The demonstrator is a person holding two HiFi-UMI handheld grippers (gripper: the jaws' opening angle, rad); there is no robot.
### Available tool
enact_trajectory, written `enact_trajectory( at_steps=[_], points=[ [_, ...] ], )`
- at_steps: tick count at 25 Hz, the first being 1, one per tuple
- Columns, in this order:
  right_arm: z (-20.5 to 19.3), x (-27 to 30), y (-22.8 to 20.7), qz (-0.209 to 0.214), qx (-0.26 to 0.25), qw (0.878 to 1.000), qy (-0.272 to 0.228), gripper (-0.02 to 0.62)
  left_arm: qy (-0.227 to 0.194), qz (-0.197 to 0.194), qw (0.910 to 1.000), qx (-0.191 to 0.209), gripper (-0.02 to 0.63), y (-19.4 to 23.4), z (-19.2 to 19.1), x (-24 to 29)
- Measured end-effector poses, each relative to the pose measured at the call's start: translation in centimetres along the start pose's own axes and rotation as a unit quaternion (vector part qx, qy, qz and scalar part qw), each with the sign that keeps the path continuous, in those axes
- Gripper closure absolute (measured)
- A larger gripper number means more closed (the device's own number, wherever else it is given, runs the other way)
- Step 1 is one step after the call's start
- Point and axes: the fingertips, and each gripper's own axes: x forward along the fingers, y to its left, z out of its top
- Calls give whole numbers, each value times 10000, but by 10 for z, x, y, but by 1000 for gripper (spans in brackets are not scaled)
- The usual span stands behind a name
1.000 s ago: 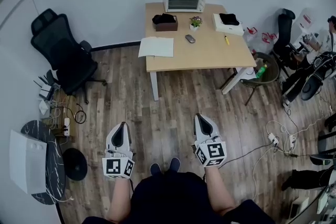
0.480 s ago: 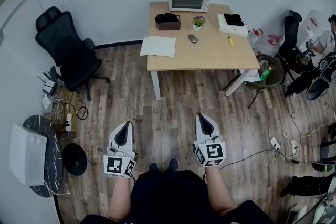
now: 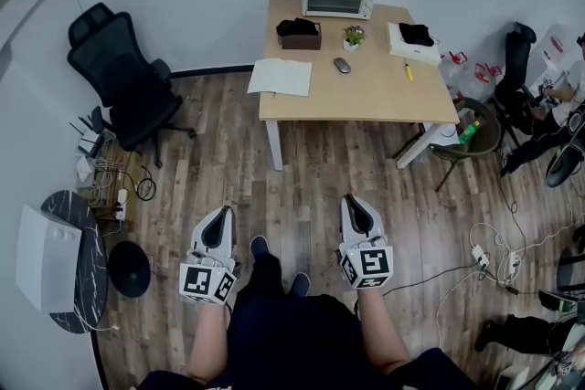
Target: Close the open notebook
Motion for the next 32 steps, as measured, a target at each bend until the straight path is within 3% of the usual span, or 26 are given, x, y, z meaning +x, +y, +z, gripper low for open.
enact_trajectory(
  at_steps=[2, 15, 32],
  points=[
    [-3, 4, -2, -1, 20, 10000, 0, 588, 57, 53, 9999, 81, 607, 3, -5, 6],
    [-4, 68, -21, -82, -193, 9997, 140, 595, 102, 203, 9997, -39, 615, 53, -16, 70],
    [7, 207, -33, -225, -345, 9990, 161, 600, -6, 270, 9996, -23, 618, 150, -7, 174]
  ],
)
